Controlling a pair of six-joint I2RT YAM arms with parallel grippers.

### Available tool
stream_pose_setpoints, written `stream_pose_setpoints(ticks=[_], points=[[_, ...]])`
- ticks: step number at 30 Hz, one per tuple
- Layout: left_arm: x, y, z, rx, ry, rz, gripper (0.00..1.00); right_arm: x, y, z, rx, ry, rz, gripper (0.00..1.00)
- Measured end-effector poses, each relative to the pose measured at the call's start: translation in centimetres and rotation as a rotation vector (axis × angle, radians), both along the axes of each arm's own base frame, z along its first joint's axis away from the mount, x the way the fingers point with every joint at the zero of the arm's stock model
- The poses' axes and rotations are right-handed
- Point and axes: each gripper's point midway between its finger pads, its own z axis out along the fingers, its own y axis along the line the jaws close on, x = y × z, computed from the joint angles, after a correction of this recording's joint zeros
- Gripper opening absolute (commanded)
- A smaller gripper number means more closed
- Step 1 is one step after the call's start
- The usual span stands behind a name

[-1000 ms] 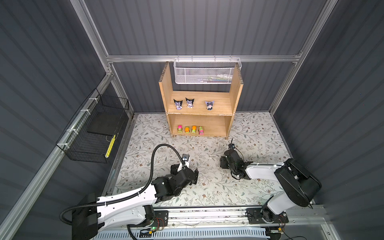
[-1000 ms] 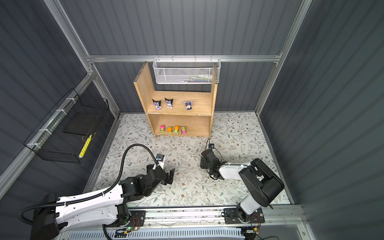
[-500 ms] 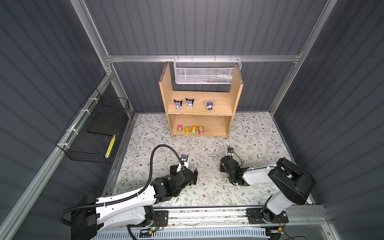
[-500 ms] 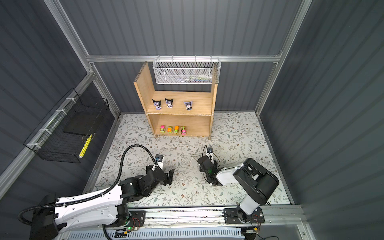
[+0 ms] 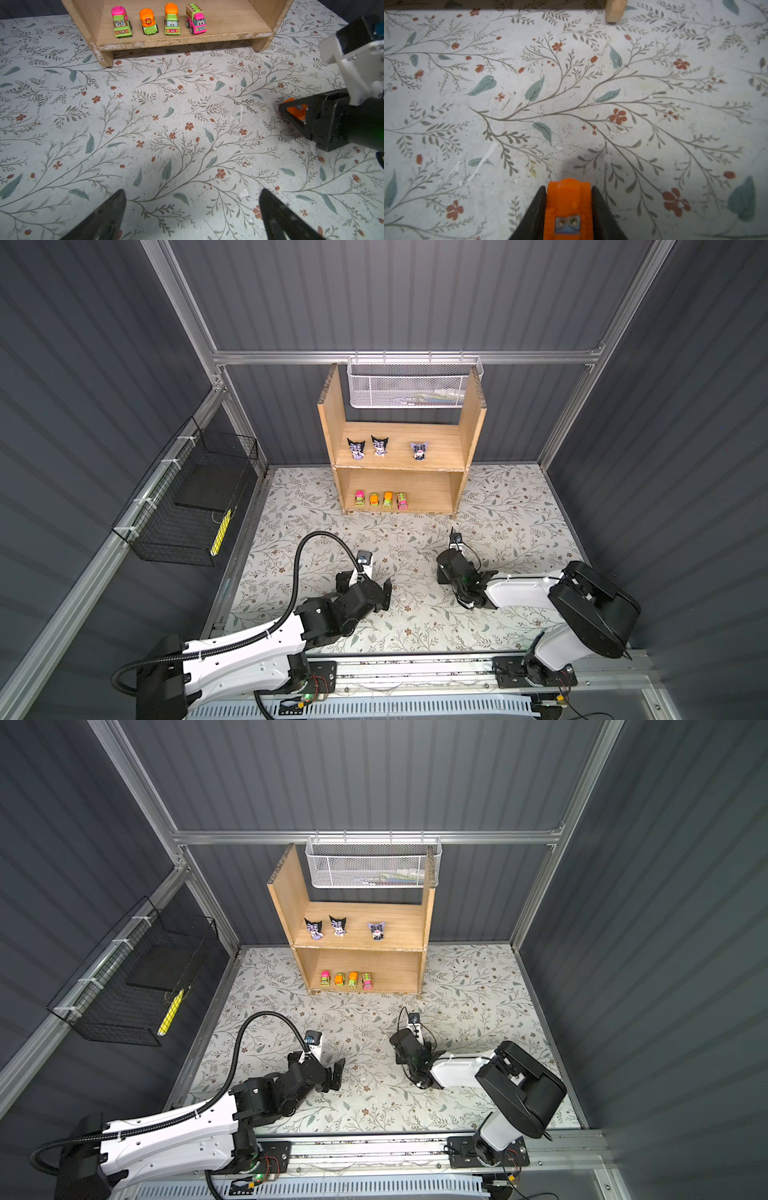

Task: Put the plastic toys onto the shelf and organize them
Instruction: 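Lift the orange car with the right gripper and carry it into the lower compartment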

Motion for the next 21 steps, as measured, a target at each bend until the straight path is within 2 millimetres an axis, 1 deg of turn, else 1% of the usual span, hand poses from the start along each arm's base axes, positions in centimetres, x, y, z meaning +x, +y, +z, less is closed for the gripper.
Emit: stream_pose_setpoints(ticks=[5, 7, 10, 15, 21], points=[[-0.1, 1.2, 0.0, 0.0, -0.013, 0.026, 1.0, 2.3, 2.3, 2.9, 0.007, -0.046, 0.037, 0.19], [-0.2, 1.6, 0.1, 0.0, -0.019, 0.035, 1.0, 3.4, 3.4, 3.5, 0.005, -0.055, 0.054, 0.19], [-0.2, 2.2, 0.2, 0.002, -0.028, 0.047, 1.0, 5.1, 4.4, 3.8, 0.0, -0.057, 0.068, 0.19], [-0.2, 3.0, 0.5, 0.012, -0.039, 0.069, 1.0, 8.2, 4.9, 4.6, 0.001, -0.06, 0.067, 0.19], [-0.1, 4.0, 0.7, 0.032, -0.057, 0.094, 1.0, 12.3, 5.4, 6.7, 0.026, -0.092, 0.065, 0.19]])
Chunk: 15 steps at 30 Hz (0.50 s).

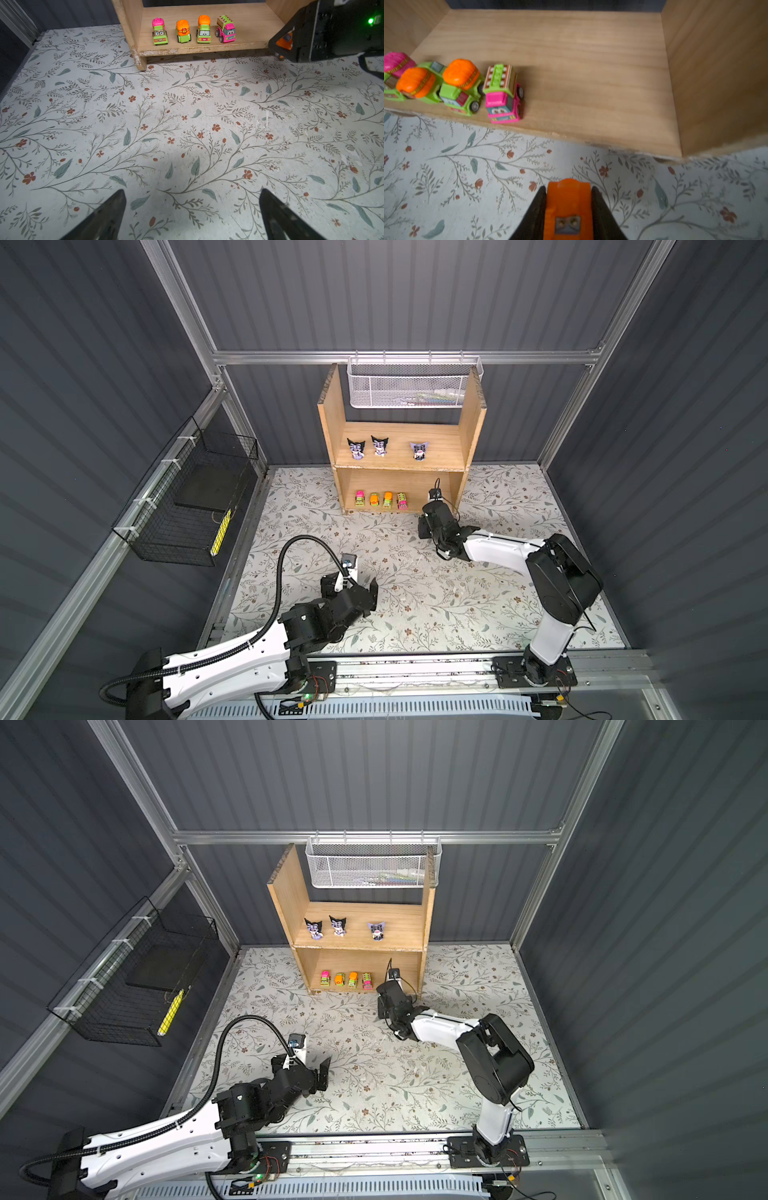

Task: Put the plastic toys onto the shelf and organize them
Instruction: 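Lift the orange car with the right gripper and carry it into the lower compartment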

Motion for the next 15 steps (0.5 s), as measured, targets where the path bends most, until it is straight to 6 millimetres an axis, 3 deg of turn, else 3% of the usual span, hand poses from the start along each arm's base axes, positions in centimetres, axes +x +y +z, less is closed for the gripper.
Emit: stream_pose_setpoints(ticks=[6, 15], points=[[0.0, 0.9, 0.4, 0.008, -0.019, 0.021, 1.0, 2.9, 0.1, 0.7, 0.003, -0.004, 0.002, 0.19], [0.1, 1.8, 0.8, 0.026, -0.038, 0.047, 1.0, 5.6, 0.1, -0.9, -0.001, 0.038, 0.003, 0.22]])
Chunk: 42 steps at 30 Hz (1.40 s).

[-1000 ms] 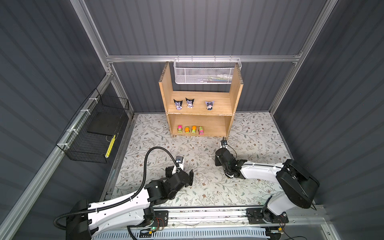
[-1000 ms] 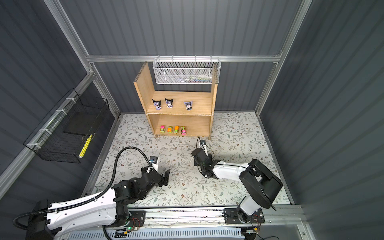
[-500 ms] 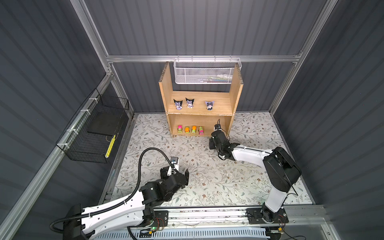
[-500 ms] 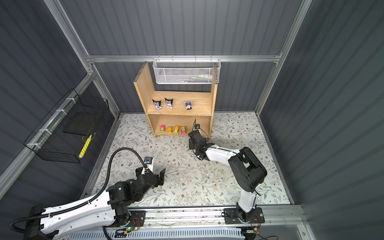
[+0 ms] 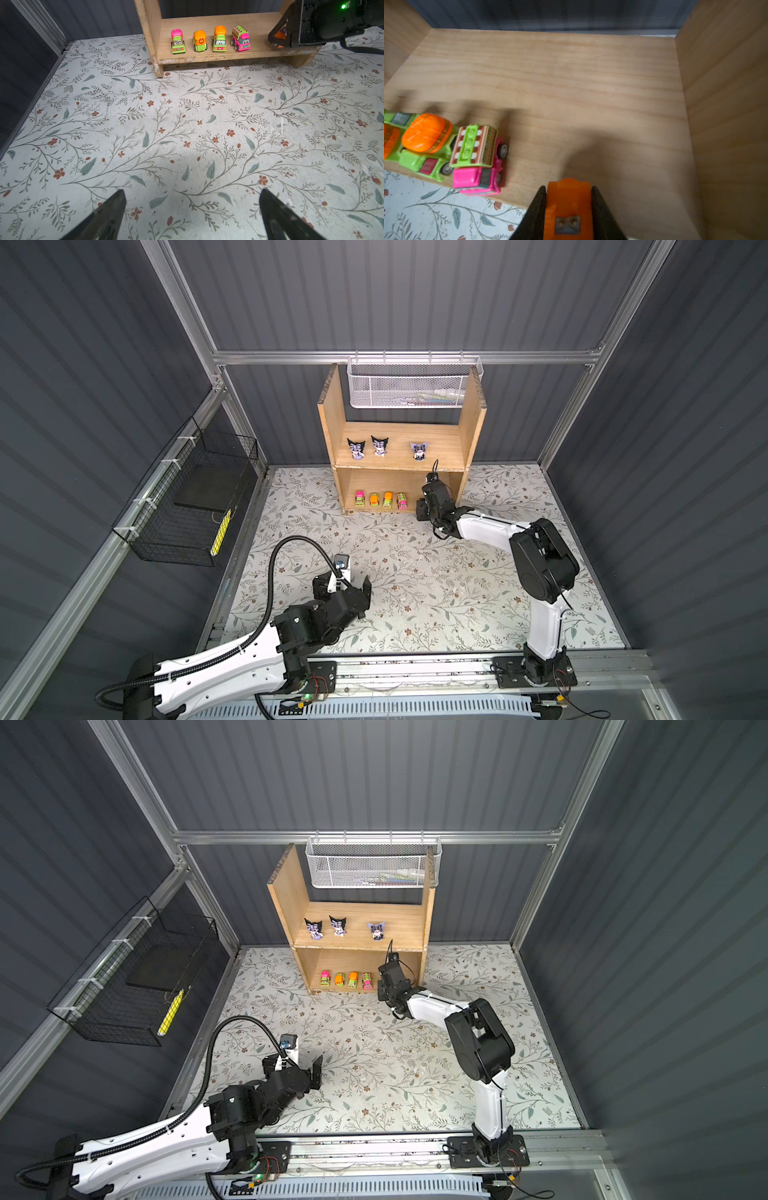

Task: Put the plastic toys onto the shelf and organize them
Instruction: 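Lift the orange car with the right gripper and carry it into the lower compartment, then lower the orange car beside the pink car and open the right gripper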

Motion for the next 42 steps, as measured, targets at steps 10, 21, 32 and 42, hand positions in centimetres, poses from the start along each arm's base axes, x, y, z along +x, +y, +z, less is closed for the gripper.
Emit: stream_pose_setpoints(ticks=[10, 21, 32, 42], points=[[0.0, 0.3, 0.0, 0.015, -0.005, 0.011, 1.0, 1.0, 0.4, -0.8, -0.001, 0.028, -0.001, 0.31], [0.1, 0.4, 0.0, 0.016, -0.007, 0.013, 1.0, 1.2, 0.4, -0.5, 0.013, 0.041, -0.005, 0.49], [0.0, 0.5, 0.2, 0.009, -0.01, 0.013, 1.0, 0.0, 1.0, -0.5, 0.052, 0.066, 0.046, 0.69], [-0.1, 0.8, 0.3, 0.006, -0.011, 0.013, 1.0, -3.0, 0.3, 3.2, 0.122, 0.062, 0.073, 0.81]])
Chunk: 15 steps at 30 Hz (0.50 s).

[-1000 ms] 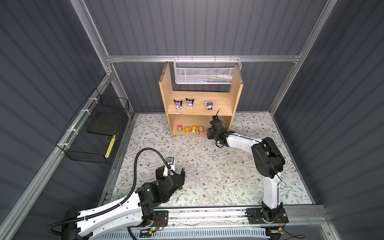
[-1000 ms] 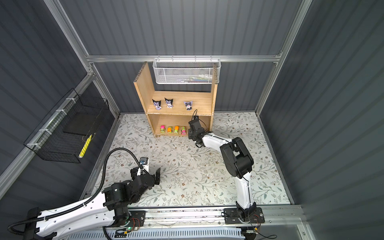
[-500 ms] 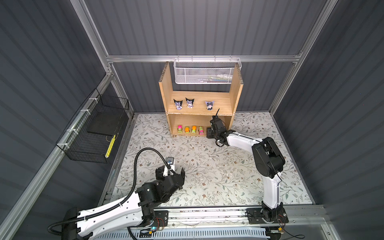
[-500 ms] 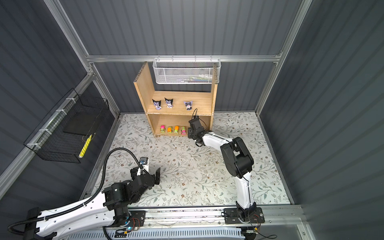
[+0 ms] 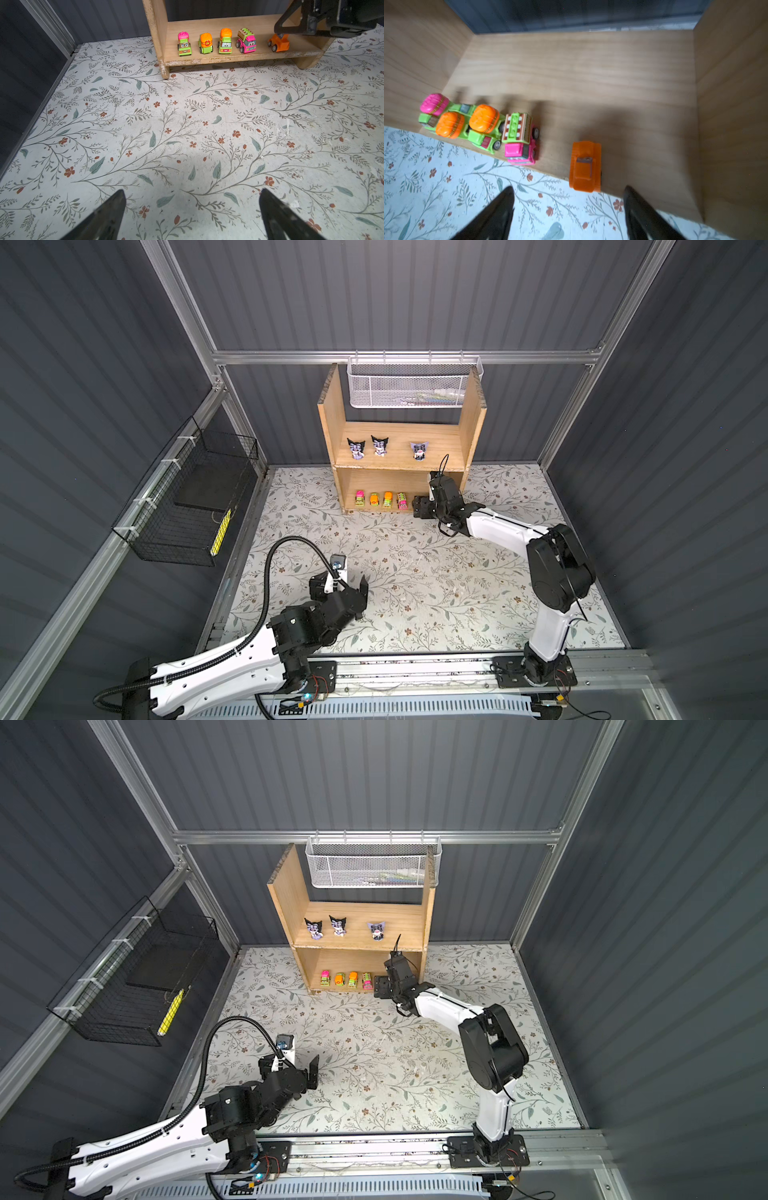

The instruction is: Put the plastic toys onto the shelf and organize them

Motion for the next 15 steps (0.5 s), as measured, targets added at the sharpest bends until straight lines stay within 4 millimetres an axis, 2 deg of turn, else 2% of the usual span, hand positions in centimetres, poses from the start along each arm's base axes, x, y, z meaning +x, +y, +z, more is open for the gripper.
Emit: stream_pose_setpoints(ticks=[5, 12, 15], points=[[-0.1, 0.2, 0.1, -0.003, 0.0, 0.001, 1.0, -2.9, -0.7, 1.2, 0.036, 0.01, 0.023, 0.86], [0.0, 0.0, 0.9, 0.005, -0.001, -0.003, 1.0, -9.7, -1.7, 2.7, 0.054, 0.021, 0.092, 0.94], [0.2, -0.4, 1.4, 0.032, -0.008, -0.015, 1.0, -12.3, -3.0, 3.6, 0.06, 0.012, 0.094, 0.96]])
